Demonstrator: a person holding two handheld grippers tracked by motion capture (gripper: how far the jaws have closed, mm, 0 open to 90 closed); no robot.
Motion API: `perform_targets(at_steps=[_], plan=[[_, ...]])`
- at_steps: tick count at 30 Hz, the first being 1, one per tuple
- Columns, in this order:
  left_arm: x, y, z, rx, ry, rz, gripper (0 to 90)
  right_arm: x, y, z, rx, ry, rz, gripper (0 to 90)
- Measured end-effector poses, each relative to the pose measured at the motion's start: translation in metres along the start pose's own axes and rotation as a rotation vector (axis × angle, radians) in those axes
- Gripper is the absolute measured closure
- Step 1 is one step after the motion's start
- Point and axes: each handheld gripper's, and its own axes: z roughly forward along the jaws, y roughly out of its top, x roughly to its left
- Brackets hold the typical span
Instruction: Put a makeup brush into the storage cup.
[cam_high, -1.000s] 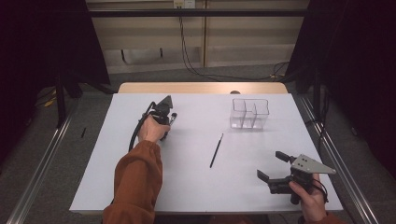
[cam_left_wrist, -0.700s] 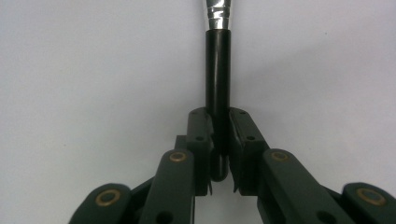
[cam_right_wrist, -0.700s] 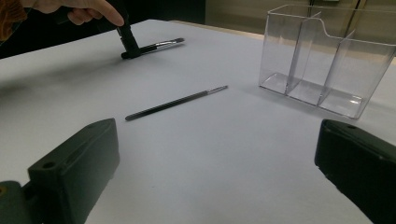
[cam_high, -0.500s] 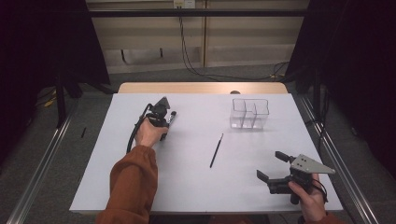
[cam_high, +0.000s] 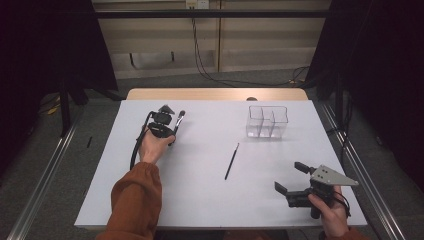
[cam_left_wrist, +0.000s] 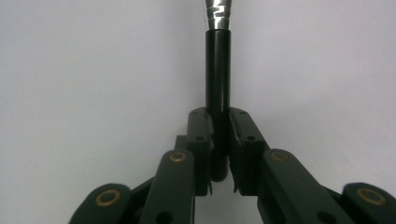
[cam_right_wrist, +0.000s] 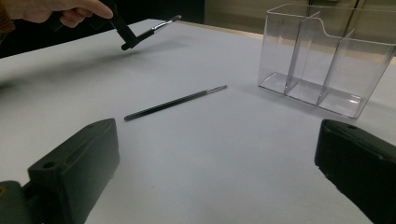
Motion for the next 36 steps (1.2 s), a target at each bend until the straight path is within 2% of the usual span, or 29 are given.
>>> perform_targets(at_steps=[2, 4, 9, 14, 16, 17, 19, 22, 25, 27, 32, 36], plan=[[0.001, -0.003, -0.003, -0.046, -0.015, 0.012, 79.9, 0.0, 0.0, 0.0, -0.001, -0.002, 0.0, 0.0], [0.001, -0.006, -0.003, -0.062, -0.011, 0.027, 79.9, 0.0, 0.0, 0.0, -0.002, -0.002, 0.0, 0.0], [0.002, -0.014, -0.004, -0.122, -0.044, 0.046, 79.9, 0.0, 0.0, 0.0, 0.001, -0.002, 0.002, 0.0], [-0.002, -0.02, -0.006, -0.179, -0.072, 0.087, 79.9, 0.0, 0.0, 0.0, 0.001, -0.002, 0.001, 0.0], [-0.004, -0.024, -0.006, -0.22, -0.077, 0.085, 79.9, 0.0, 0.0, 0.0, 0.0, -0.003, 0.0, 0.0], [-0.004, -0.026, -0.006, -0.224, -0.075, 0.082, 79.9, 0.0, 0.0, 0.0, -0.001, -0.003, 0.001, 0.0], [-0.003, -0.028, -0.007, -0.244, -0.097, 0.07, 79.9, 0.001, 0.0, 0.0, 0.0, -0.003, 0.001, 0.0], [-0.003, -0.031, -0.012, -0.276, -0.102, 0.082, 79.9, 0.0, 0.0, 0.0, 0.0, -0.001, -0.001, 0.0], [-0.003, -0.033, -0.016, -0.325, -0.119, 0.08, 79.9, 0.0, 0.0, 0.0, 0.001, -0.001, 0.002, 0.0], [-0.001, -0.036, -0.019, -0.338, -0.14, 0.069, 79.8, 0.001, 0.0, 0.0, -0.002, -0.001, -0.003, 0.0], [0.0, -0.043, -0.028, -0.411, -0.145, 0.069, 79.9, 0.001, 0.0, 0.001, -0.003, 0.001, -0.007, 0.0], [0.001, -0.047, -0.035, -0.444, -0.165, 0.076, 79.8, 0.001, 0.0, 0.001, 0.0, -0.001, -0.004, 0.0]])
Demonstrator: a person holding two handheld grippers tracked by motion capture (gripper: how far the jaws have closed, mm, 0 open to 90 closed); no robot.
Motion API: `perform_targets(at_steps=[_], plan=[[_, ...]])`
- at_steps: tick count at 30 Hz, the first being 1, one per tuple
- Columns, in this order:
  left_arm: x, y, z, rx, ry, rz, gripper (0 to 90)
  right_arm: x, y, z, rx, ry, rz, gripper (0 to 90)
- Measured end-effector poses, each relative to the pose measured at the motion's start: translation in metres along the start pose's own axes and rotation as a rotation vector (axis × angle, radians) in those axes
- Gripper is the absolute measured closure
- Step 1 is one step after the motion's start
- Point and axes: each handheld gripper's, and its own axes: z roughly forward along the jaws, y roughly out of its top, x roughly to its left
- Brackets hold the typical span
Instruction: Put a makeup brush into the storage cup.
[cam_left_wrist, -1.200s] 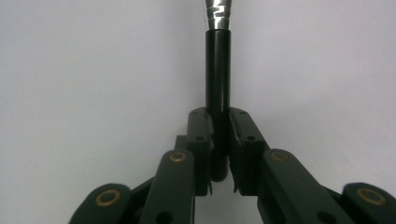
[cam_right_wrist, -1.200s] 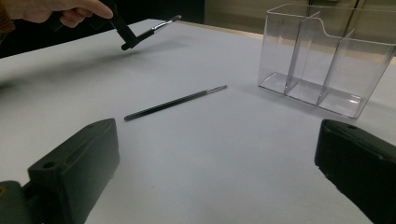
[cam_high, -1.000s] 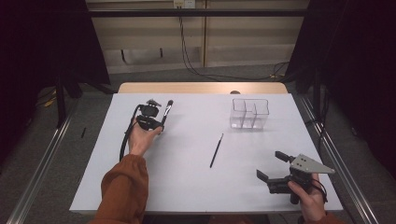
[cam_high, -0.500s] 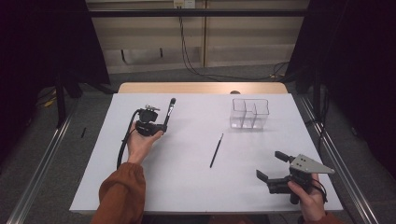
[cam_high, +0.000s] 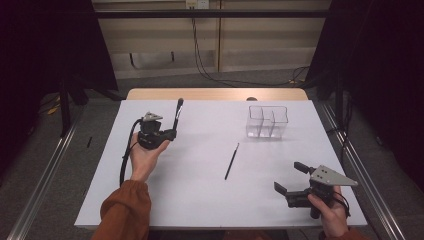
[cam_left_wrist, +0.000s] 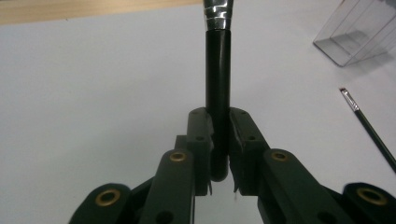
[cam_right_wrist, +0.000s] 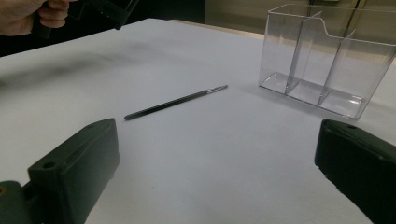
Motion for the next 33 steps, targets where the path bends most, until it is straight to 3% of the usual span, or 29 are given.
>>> perform_targets(at_steps=[2, 4, 9, 15, 19, 21, 30, 33], plan=[[-0.001, -0.001, -0.002, -0.005, 0.005, 0.012, 79.8, 0.0, 0.0, 0.0, 0.001, 0.0, 0.001, 0.0], [-0.002, -0.004, -0.003, -0.03, -0.015, -0.009, 79.8, 0.0, 0.0, 0.0, 0.002, 0.0, 0.001, 0.0], [-0.004, -0.01, -0.007, -0.075, -0.043, -0.004, 79.8, 0.0, 0.0, 0.0, 0.005, -0.002, 0.004, 0.0], [-0.005, -0.015, -0.013, -0.106, -0.051, 0.009, 79.8, 0.0, 0.0, 0.001, 0.005, -0.003, 0.005, 0.0], [-0.008, -0.018, -0.019, -0.132, -0.065, 0.023, 79.8, 0.0, 0.0, 0.001, 0.005, -0.003, 0.005, 0.0], [-0.01, -0.02, -0.02, -0.123, -0.062, 0.034, 79.8, 0.0, 0.0, 0.002, 0.01, -0.002, 0.007, 0.0], [-0.025, -0.028, -0.03, -0.159, -0.125, 0.059, 79.8, 0.002, 0.0, 0.005, 0.012, 0.007, 0.0, 0.0], [-0.028, -0.033, -0.032, -0.171, -0.13, 0.104, 79.8, 0.002, 0.0, 0.007, 0.013, 0.016, 0.0, 0.0]])
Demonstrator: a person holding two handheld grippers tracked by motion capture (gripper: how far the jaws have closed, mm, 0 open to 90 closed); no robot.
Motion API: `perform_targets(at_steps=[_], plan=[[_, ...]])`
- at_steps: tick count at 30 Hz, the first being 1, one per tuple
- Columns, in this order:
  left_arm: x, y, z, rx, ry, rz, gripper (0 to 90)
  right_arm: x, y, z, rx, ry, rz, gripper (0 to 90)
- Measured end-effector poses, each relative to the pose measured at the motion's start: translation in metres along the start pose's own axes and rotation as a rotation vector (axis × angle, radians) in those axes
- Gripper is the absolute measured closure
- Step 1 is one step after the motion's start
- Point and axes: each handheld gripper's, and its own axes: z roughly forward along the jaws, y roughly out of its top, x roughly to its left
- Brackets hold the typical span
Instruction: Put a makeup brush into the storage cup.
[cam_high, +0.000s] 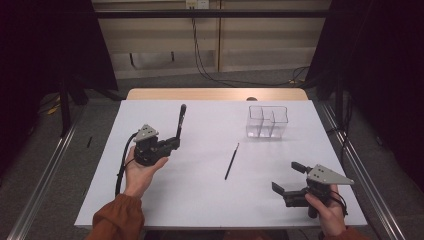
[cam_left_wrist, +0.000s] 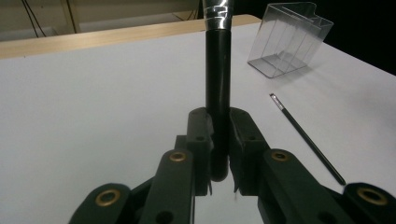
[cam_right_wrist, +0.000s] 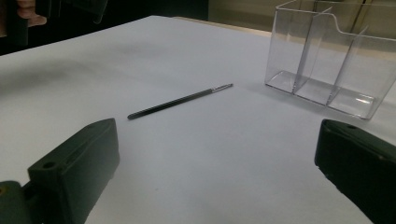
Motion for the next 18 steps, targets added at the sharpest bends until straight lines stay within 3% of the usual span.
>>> perform_targets(at_steps=[4, 11, 13, 15, 18], plan=[[-0.004, -0.006, -0.003, -0.008, 0.006, 0.005, 79.7, 0.001, 0.002, 0.005, 0.005, 0.015, -0.016, 0.0], [-0.014, -0.013, -0.006, -0.02, -0.038, -0.016, 79.7, 0.0, 0.004, 0.009, 0.0, 0.025, -0.014, 0.0], [-0.02, -0.015, -0.01, -0.069, -0.039, -0.005, 79.8, 0.0, 0.006, 0.01, -0.006, 0.035, -0.023, 0.0], [-0.024, -0.015, -0.011, -0.066, -0.072, -0.015, 79.8, 0.002, 0.008, 0.011, -0.009, 0.046, -0.029, 0.4], [-0.026, -0.017, -0.012, -0.066, -0.075, -0.019, 79.7, 0.004, 0.011, 0.015, -0.016, 0.065, -0.042, 0.9]])
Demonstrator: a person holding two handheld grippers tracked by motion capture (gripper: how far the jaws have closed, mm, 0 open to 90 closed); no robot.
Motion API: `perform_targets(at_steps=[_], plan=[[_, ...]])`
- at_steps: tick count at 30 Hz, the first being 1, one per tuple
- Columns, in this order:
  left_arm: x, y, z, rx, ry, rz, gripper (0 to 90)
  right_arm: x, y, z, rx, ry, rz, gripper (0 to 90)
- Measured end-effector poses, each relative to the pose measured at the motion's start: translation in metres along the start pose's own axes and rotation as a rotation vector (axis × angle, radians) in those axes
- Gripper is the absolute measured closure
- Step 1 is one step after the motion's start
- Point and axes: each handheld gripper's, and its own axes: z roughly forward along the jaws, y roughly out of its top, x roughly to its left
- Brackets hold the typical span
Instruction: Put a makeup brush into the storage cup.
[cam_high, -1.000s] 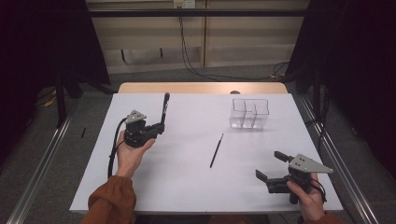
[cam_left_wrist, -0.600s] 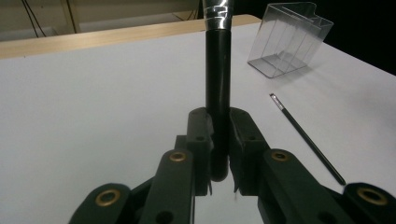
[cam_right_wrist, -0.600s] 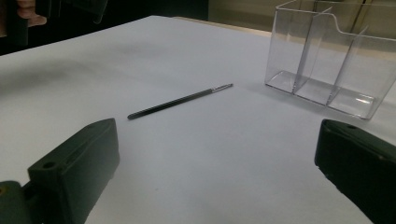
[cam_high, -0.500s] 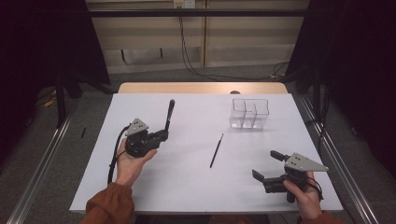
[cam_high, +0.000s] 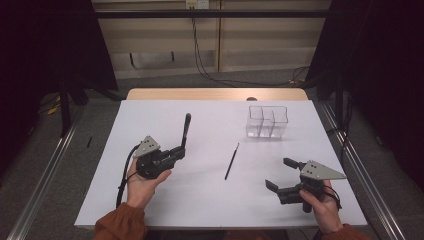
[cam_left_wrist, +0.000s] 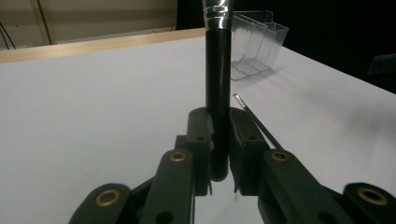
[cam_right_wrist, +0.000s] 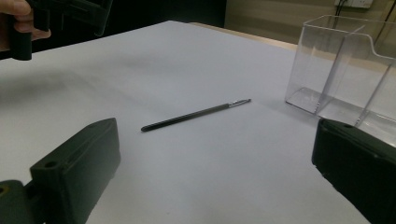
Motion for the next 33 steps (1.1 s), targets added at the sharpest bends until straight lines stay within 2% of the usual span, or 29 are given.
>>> perform_targets(at_steps=[2, 4, 7, 11, 16, 25, 31, 33], plan=[[-0.001, -0.003, -0.001, -0.005, -0.001, -0.009, 79.7, 0.002, 0.002, 0.002, -0.005, 0.008, -0.009, 1.1], [-0.004, -0.004, -0.001, -0.002, -0.007, 0.003, 79.7, 0.005, 0.005, 0.004, -0.006, 0.021, -0.016, 1.2], [-0.013, -0.003, -0.001, -0.007, -0.032, 0.009, 79.7, 0.009, 0.008, 0.008, -0.027, 0.059, -0.014, 1.1], [-0.03, -0.002, -0.005, -0.013, -0.066, 0.034, 79.7, 0.016, 0.015, 0.012, -0.047, 0.066, -0.031, 0.3], [-0.042, -0.005, -0.008, -0.032, -0.091, 0.046, 79.7, 0.024, 0.023, 0.021, -0.057, 0.106, -0.042, 0.8], [-0.052, -0.001, 0.01, -0.03, -0.123, 0.063, 79.7, 0.033, 0.038, 0.041, -0.063, 0.147, -0.041, 2.0], [-0.058, 0.003, 0.025, -0.012, -0.118, 0.066, 79.7, 0.03, 0.049, 0.049, -0.07, 0.159, -0.004, 1.4], [-0.062, 0.002, 0.029, -0.018, -0.121, 0.068, 79.7, 0.029, 0.053, 0.051, -0.079, 0.143, 0.014, 1.3]])
